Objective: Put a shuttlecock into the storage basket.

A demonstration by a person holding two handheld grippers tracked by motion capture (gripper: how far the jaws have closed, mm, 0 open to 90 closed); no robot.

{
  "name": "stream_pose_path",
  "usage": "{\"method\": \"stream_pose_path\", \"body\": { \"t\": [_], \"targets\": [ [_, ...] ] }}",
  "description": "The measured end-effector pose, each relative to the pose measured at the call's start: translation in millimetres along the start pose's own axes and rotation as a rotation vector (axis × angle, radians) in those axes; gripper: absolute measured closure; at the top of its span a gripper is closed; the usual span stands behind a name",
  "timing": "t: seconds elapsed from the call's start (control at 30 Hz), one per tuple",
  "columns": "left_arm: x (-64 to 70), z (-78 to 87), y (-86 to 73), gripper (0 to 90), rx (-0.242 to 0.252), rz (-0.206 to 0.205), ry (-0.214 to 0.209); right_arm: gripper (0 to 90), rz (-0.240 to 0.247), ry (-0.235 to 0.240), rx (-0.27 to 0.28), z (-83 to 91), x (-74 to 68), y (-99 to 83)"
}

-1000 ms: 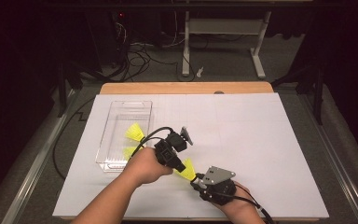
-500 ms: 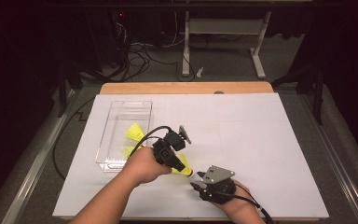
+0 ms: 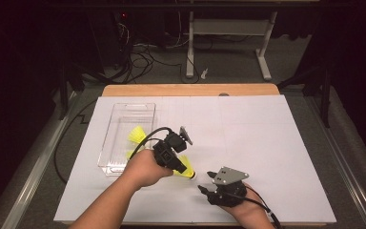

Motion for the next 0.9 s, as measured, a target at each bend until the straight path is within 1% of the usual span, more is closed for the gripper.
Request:
{"method": "stream_pose_path", "body": {
  "t": [0.07,0.2,0.27,0.3,0.47,0.5,0.53,0.57,0.6,0.63,0.7,0.77,0.83,0.9],
  "targets": [
    [-0.4,0.3,-0.5,90.0,-0.004,-0.003,0.002,40.7,-0.012,-0.005,0.016,2.7,2.9,0.9],
    [-0.8,-0.1,-1.3,90.0,-0.003,0.005,0.003,34.8,-0.042,-0.026,0.046,6.7,11.3,1.9],
    [-1.5,0.1,-1.8,90.0,-0.004,0.007,0.011,31.8,-0.066,-0.030,0.048,7.7,16.2,1.1],
    [-2.1,0.5,-2.1,90.0,-0.006,0.010,0.006,31.2,-0.075,-0.035,0.054,8.1,18.6,0.6],
    [-3.5,4.5,-3.7,90.0,0.004,0.023,0.013,27.2,-0.102,-0.065,0.069,14.8,30.9,-2.1],
    [-3.7,4.9,-4.3,90.0,0.002,0.025,0.014,26.6,-0.106,-0.066,0.071,16.3,33.4,-2.7],
    [-4.1,5.3,-4.8,90.0,-0.011,0.026,0.012,26.1,-0.108,-0.069,0.067,17.6,36.1,-3.5],
    [-4.2,5.2,-5.2,90.0,-0.019,0.026,0.022,25.7,-0.107,-0.073,0.062,19.0,38.5,-4.6],
    [-4.5,5.9,-5.4,90.0,-0.015,0.029,0.031,25.2,-0.099,-0.085,0.056,20.5,41.0,-6.4],
    [-4.8,6.6,-5.7,90.0,-0.006,0.034,0.025,24.7,-0.096,-0.091,0.049,22.5,43.8,-8.6],
    [-5.4,7.3,-6.3,90.0,-0.004,0.035,0.030,23.5,-0.111,-0.099,0.046,27.6,50.3,-13.6],
    [-6.2,7.9,-6.8,90.0,-0.003,0.038,0.026,23.0,-0.120,-0.116,0.049,32.6,57.3,-20.1],
    [-7.2,8.4,-7.3,90.0,-0.003,0.040,0.025,21.3,-0.144,-0.132,0.049,36.8,63.6,-28.4],
    [-7.7,9.1,-7.9,90.0,0.005,0.041,0.031,19.9,-0.182,-0.149,0.055,39.4,67.9,-38.1]
  ]
}}
Point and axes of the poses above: each handheld gripper's, and its own axes: z roughly backward along the jaws, y roughly out of its top, x roughly to its right, the point moved 2 cm from there along -z, roughly forward along the jaws, and after that the axes turned 9 degrees about -y, right-handed, at the moved point
